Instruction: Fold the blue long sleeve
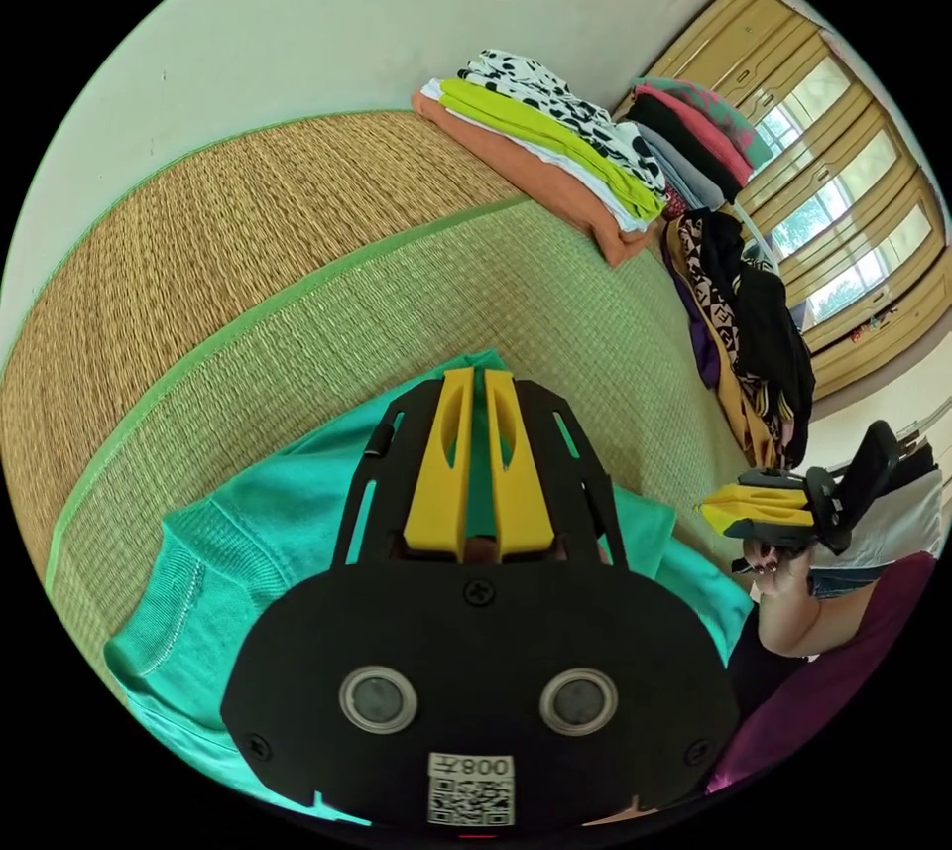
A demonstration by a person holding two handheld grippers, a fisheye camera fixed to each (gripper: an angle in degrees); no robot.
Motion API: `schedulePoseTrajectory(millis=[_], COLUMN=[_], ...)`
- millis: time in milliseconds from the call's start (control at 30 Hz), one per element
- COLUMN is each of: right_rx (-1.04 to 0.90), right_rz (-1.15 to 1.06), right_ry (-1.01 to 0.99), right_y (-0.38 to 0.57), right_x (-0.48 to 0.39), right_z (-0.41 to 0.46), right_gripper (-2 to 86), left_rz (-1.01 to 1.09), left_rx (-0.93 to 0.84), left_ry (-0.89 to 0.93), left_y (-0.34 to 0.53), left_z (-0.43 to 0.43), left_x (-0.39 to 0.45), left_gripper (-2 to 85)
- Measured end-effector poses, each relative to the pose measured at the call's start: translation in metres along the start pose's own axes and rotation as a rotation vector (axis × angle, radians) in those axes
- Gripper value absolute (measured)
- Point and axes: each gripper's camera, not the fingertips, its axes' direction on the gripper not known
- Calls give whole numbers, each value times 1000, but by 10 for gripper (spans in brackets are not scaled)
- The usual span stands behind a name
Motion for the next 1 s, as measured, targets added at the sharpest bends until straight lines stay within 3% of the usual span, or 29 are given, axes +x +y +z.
schedulePoseTrajectory(millis=[133,267,400,533,767,900,1000], right_rx=[-28,-239,-200,-202,-124,-125,-283], right_rz=[-89,-115,-133,-130,-157,-165,-169], right_ry=[-6,71,85,62,49,83,112], right_y=[-17,-21,-15,-15,-31,-61,-80], right_x=[-23,-30,-37,-40,-56,-51,-41], right_z=[18,78,75,77,61,77,130], right_gripper=[1,1,1,1,1,1,0], left_rz=[-4,-38,31,69,14,76,87], left_rx=[39,42,95,-44,70,-42,-152], left_ry=[-13,26,84,-12,120,181,129], left_y=[11,24,57,94,128,161,187], left_z=[-9,-18,-46,-37,-78,-86,-77], left_x=[-1,-6,6,10,1,14,17], left_gripper=[14,12,10,4,1,2,2])
